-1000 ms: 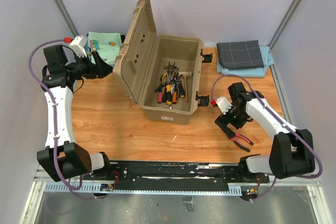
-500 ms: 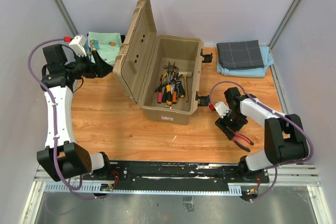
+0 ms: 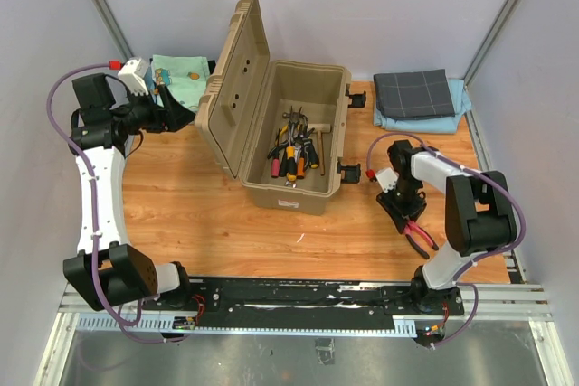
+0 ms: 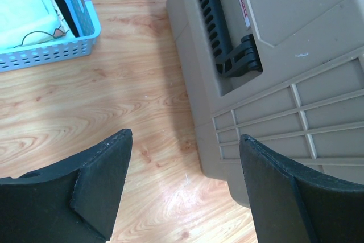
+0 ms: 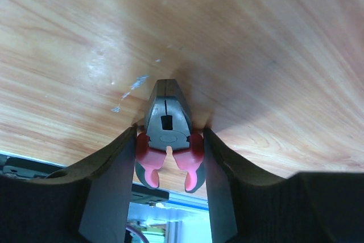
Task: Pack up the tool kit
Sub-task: Pick up the pliers at the center of the board.
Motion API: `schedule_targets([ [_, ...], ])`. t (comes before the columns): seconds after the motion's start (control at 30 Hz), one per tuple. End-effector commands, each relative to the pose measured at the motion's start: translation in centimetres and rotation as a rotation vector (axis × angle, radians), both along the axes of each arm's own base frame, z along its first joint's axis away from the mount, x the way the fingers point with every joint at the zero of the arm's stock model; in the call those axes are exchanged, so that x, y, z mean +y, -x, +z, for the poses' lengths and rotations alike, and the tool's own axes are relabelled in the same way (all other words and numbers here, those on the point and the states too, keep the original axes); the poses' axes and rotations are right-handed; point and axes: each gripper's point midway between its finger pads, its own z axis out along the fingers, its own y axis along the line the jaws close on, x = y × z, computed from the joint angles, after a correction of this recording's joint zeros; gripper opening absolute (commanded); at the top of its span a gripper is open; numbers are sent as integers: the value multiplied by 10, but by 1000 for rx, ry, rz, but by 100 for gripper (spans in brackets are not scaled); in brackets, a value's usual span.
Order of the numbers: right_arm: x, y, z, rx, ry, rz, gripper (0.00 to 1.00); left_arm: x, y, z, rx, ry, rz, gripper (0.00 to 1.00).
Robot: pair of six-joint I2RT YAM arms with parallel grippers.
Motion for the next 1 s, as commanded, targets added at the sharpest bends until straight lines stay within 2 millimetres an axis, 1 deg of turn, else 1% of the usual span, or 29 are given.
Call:
schedule_targets([
  [0.0,2,-22,-3,-79,-75,-125,1,-3,2,13,-34,-18,-18,80],
  [0.17,-8,-54,42,-250,-126,-221,1,-3,2,12,-29,-14,-16,80],
  [0.33,-15,-83,85,-380,-166,-269,1,-3,0,16,-32,-8,-20,80],
  [0.43,-10,-99,108,-439,-221,-289,1,-3,0,19,-39,-8,-21,80],
  [0.53,0,-113,138,-507,-290,-308,1,-4,1,20,-42,-9,-20,80],
  [0.63,11,-129,180,-609,-370,-324,1,-4,3,18,-38,-9,-19,80],
  [0.7,18,-141,213,-697,-427,-325,1,-4,5,17,-38,-8,-20,80],
  [0.73,22,-148,237,-760,-461,-324,1,-4,5,17,-38,-10,-20,80],
  [0.77,27,-152,254,-806,-500,-320,1,-4,5,16,-38,-10,-19,80],
  [0.9,56,-168,322,-973,-733,-315,1,-5,4,16,-35,-5,-21,80],
  [0.97,71,-173,350,-1028,-859,-323,1,-5,4,16,-33,-3,-22,80],
])
